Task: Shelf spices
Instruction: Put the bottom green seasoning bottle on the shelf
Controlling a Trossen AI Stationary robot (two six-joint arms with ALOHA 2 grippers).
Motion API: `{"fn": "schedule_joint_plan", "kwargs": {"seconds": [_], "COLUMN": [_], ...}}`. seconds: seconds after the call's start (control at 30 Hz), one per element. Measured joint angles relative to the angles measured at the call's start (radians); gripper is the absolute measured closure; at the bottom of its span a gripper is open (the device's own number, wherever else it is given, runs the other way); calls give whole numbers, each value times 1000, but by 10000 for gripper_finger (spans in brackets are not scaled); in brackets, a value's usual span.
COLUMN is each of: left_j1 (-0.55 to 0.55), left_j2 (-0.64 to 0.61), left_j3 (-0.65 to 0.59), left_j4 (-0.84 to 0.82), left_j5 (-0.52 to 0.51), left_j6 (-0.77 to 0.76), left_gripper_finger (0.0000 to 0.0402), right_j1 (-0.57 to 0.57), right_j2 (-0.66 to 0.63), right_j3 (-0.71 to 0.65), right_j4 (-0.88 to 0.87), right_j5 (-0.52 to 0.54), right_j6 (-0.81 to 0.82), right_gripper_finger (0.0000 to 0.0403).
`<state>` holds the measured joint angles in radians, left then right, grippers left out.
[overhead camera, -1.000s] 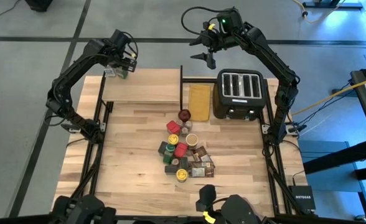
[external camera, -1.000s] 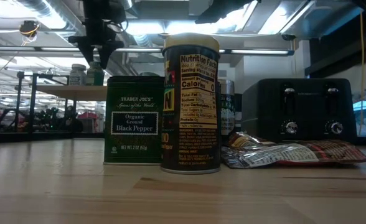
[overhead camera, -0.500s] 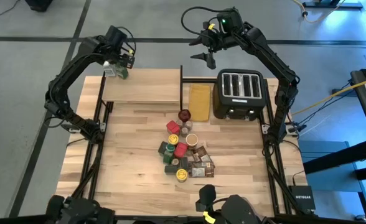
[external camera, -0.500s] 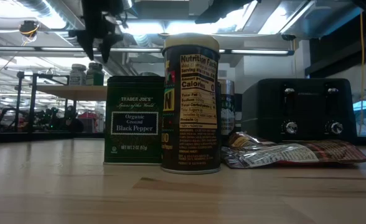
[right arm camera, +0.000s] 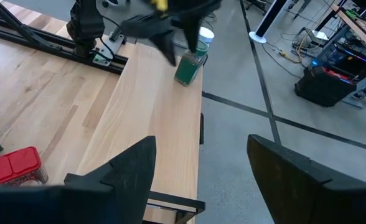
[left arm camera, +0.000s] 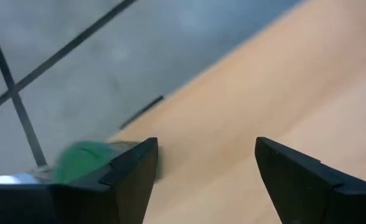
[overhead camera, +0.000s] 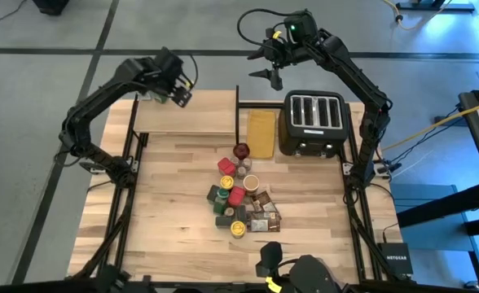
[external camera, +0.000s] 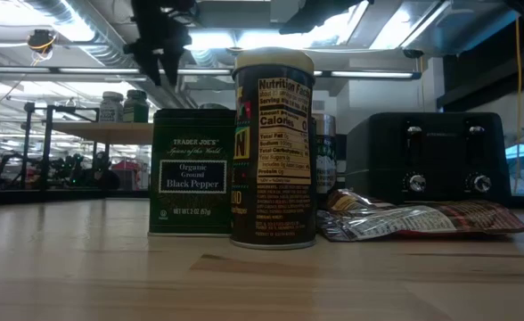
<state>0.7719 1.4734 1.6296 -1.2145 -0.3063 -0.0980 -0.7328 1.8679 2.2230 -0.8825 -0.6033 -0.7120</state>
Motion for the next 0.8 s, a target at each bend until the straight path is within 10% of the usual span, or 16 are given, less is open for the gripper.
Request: {"fn": "schedule_joint_plan", "kwargs": {"seconds": [0.8], "left_j1": [30], "left_j2": [1], "left_j3": [-232], "left_j4": [173], "left_j5": [-123], "left_j6": [35], "left_gripper_finger": [139], "right_j1": [0], "right_j2": [0], "right_j3": [0], "right_j4": [3], "right_j5": [-45], "right_j6": [12], "right_gripper_finger": [144]}}
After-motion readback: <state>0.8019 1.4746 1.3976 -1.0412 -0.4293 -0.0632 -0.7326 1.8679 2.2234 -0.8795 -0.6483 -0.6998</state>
